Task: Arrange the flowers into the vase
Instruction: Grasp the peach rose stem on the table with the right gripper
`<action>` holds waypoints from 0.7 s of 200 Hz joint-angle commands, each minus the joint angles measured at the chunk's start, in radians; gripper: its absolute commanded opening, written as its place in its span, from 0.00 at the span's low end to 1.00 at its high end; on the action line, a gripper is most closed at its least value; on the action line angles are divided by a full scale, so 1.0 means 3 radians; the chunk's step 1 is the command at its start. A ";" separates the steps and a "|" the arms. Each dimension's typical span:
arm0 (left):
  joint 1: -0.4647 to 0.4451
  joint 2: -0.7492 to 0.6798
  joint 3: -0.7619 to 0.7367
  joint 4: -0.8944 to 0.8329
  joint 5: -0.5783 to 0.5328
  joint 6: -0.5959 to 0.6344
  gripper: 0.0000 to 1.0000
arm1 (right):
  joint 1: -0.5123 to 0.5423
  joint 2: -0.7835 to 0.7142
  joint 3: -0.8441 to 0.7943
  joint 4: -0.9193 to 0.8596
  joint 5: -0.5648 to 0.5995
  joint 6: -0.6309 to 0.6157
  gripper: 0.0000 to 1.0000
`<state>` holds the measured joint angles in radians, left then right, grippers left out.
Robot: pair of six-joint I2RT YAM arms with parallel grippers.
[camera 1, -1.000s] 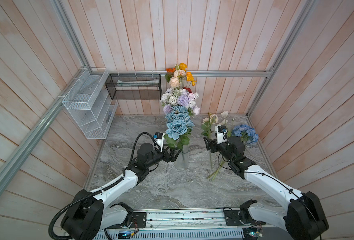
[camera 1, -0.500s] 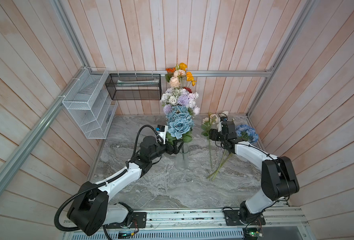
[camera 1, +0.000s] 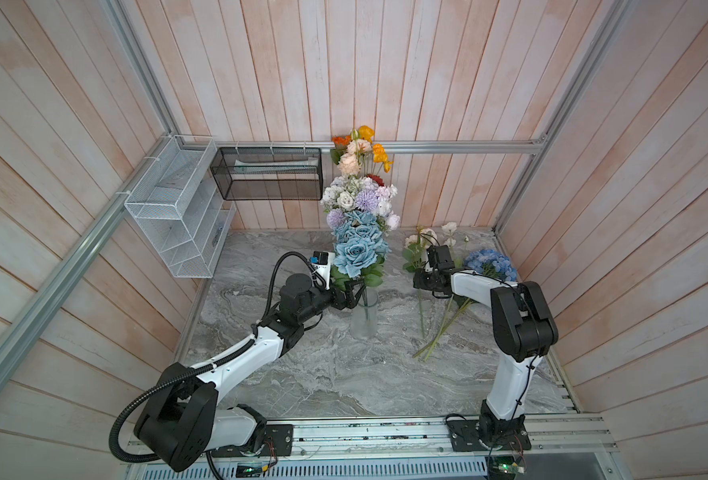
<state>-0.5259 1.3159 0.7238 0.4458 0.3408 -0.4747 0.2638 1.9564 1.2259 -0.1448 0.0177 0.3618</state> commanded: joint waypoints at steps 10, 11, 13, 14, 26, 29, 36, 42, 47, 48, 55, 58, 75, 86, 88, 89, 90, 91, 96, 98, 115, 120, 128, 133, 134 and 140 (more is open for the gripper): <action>0.0014 -0.0073 -0.0066 0.0117 -0.0049 0.0011 1.00 | -0.0005 0.0088 0.0102 -0.0102 0.0026 0.0051 0.45; 0.0014 -0.0074 -0.0069 0.0121 -0.0051 0.0012 1.00 | -0.0002 0.0089 0.0102 -0.0104 0.0025 0.0051 0.45; 0.0014 -0.0075 -0.0067 0.0123 -0.0051 0.0012 1.00 | -0.0004 0.0094 0.0102 -0.0102 0.0024 0.0056 0.44; 0.0014 -0.0073 -0.0066 0.0124 -0.0051 0.0015 1.00 | -0.0005 0.0097 0.0102 -0.0101 0.0026 0.0054 0.44; 0.0014 -0.0080 -0.0081 0.0135 -0.0051 0.0008 1.00 | -0.0004 0.0123 0.0106 -0.0088 0.0014 0.0073 0.40; 0.0014 -0.0081 -0.0081 0.0135 -0.0052 0.0012 1.00 | -0.0002 0.0128 0.0109 -0.0081 0.0007 0.0076 0.39; 0.0014 -0.0086 -0.0086 0.0140 -0.0056 0.0010 1.00 | -0.0001 0.0140 0.0108 -0.0071 -0.0001 0.0082 0.36; 0.0014 -0.0088 -0.0086 0.0140 -0.0062 0.0011 1.00 | 0.0000 0.0155 0.0108 -0.0062 -0.0009 0.0094 0.34; 0.0014 -0.0099 -0.0094 0.0140 -0.0060 0.0005 1.00 | 0.0000 0.0164 0.0107 -0.0060 -0.0017 0.0105 0.33; 0.0014 -0.0100 -0.0095 0.0140 -0.0059 0.0004 1.00 | 0.0000 0.0165 0.0107 -0.0057 -0.0015 0.0104 0.32; 0.0014 -0.0109 -0.0104 0.0146 -0.0062 0.0006 1.00 | 0.0000 0.0176 0.0107 -0.0050 -0.0032 0.0104 0.29; 0.0014 -0.0110 -0.0109 0.0145 -0.0062 0.0004 1.00 | 0.0004 0.0185 0.0107 -0.0049 -0.0030 0.0111 0.28; 0.0014 -0.0136 -0.0136 0.0156 -0.0089 -0.0002 1.00 | 0.0000 0.0208 0.0103 -0.0044 -0.0034 0.0116 0.23; 0.0015 -0.0145 -0.0149 0.0156 -0.0103 -0.0003 1.00 | 0.0003 0.0218 0.0094 -0.0040 -0.0034 0.0112 0.20; 0.0014 -0.0148 -0.0149 0.0156 -0.0099 -0.0003 1.00 | 0.0001 0.0218 0.0093 -0.0039 -0.0034 0.0109 0.19; 0.0014 -0.0150 -0.0148 0.0156 -0.0104 -0.0003 1.00 | 0.0001 0.0218 0.0092 -0.0039 -0.0031 0.0109 0.18; 0.0014 -0.0151 -0.0153 0.0156 -0.0104 -0.0003 1.00 | 0.0000 0.0218 0.0089 -0.0039 -0.0030 0.0108 0.18; 0.0014 -0.0152 -0.0156 0.0156 -0.0106 -0.0003 1.00 | 0.0000 0.0218 0.0088 -0.0039 -0.0032 0.0108 0.17; 0.0014 -0.0152 -0.0157 0.0154 -0.0104 -0.0008 1.00 | 0.0000 0.0213 0.0079 -0.0034 -0.0034 0.0103 0.14; 0.0014 -0.0156 -0.0158 0.0154 -0.0103 -0.0008 1.00 | 0.0000 0.0213 0.0077 -0.0030 -0.0036 0.0102 0.13; 0.0014 -0.0153 -0.0166 0.0158 -0.0107 -0.0018 1.00 | -0.0001 0.0174 0.0040 0.0005 -0.0057 0.0087 0.02; 0.0014 -0.0153 -0.0163 0.0161 -0.0108 -0.0019 1.00 | -0.0003 0.0156 0.0019 0.0024 -0.0058 0.0086 0.00; 0.0014 -0.0149 -0.0163 0.0168 -0.0110 -0.0026 1.00 | -0.0005 0.0125 0.0000 0.0045 -0.0059 0.0079 0.00; 0.0014 -0.0149 -0.0163 0.0173 -0.0116 -0.0024 1.00 | -0.0005 0.0105 -0.0010 0.0053 -0.0055 0.0077 0.00; 0.0014 -0.0148 -0.0163 0.0172 -0.0115 -0.0023 1.00 | -0.0005 0.0100 -0.0013 0.0055 -0.0054 0.0074 0.00; 0.0014 -0.0148 -0.0160 0.0176 -0.0123 -0.0029 1.00 | -0.0005 0.0070 -0.0029 0.0078 -0.0044 0.0063 0.00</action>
<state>-0.5259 1.2900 0.6868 0.4656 0.3233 -0.4763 0.2638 1.9934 1.2366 -0.1364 0.0021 0.3904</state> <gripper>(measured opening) 0.999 0.058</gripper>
